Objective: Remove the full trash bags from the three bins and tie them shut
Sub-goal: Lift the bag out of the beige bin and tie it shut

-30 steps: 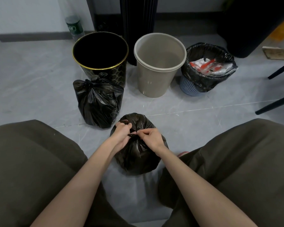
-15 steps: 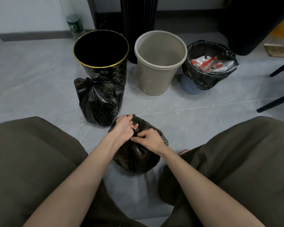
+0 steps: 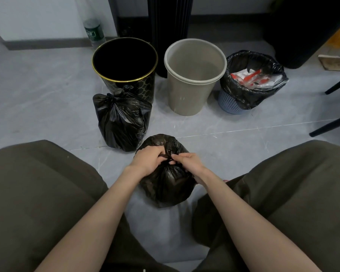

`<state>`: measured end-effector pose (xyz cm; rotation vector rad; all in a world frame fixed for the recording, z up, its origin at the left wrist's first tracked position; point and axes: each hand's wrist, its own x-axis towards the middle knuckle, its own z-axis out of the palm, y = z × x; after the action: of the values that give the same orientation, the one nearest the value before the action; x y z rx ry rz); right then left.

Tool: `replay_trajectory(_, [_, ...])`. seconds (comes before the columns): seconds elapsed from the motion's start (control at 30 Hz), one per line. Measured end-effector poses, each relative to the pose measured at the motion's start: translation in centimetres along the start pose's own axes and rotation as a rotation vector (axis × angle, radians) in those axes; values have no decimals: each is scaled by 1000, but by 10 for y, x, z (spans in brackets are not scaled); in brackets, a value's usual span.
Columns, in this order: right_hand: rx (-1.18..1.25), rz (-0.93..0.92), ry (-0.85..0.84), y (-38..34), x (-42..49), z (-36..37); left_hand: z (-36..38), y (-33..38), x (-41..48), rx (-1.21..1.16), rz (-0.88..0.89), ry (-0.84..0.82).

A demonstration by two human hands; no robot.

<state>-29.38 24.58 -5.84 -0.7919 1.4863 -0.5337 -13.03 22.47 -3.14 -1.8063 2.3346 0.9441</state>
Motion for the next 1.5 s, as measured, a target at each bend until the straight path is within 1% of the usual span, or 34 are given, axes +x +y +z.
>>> replay_trajectory(0.1, [31,136,10,-2,3,-4,-3,-3,0,-67,-2,-63])
replay_trajectory(0.2, [72,281,-47,-4,6,-8,-1,-6,1,-53,6,-173])
replay_trajectory(0.3, [80,321,-96,-3,8,-8,1,-9,0,-46,2,-249])
replay_trajectory(0.37, [81,259,-70,-2,10,-7,4,-9,-1,-44,12,-273])
replay_trajectory(0.43, [51,149,-15,-4,10,-6,7,-11,0,-28,22,-264])
replay_trajectory(0.53, [-176,-16,79,-10,9,-6,7,-12,3,7,28,-240])
replay_trajectory(0.63, [-330,-78,78,-10,7,-4,-7,-8,9,68,48,-230])
replay_trajectory(0.73, [-422,-146,56,-5,6,-3,-26,-4,14,110,68,-158])
replay_trajectory(0.8, [-505,-244,58,-4,4,-2,-34,-3,18,190,137,-138])
replay_trajectory(0.9, [-635,-373,76,-3,0,0,-33,1,25,401,254,-185])
replay_trajectory(0.97, [-714,-464,98,-2,-3,1,-24,1,29,476,298,-214])
replay_trajectory(1.07, [-792,-599,137,3,-3,1,-11,-7,34,477,326,-219])
replay_trajectory(1.13, [-838,-656,160,5,-3,0,-7,-13,37,466,333,-205])
replay_trajectory(1.27, [-932,-710,205,8,-3,-1,-1,-22,39,410,292,-245])
replay_trajectory(1.4, [-1002,-791,319,14,-4,-2,4,-18,35,333,248,-261])
replay_trajectory(1.5, [-1004,-801,381,16,-6,-3,5,-17,31,233,196,-286])
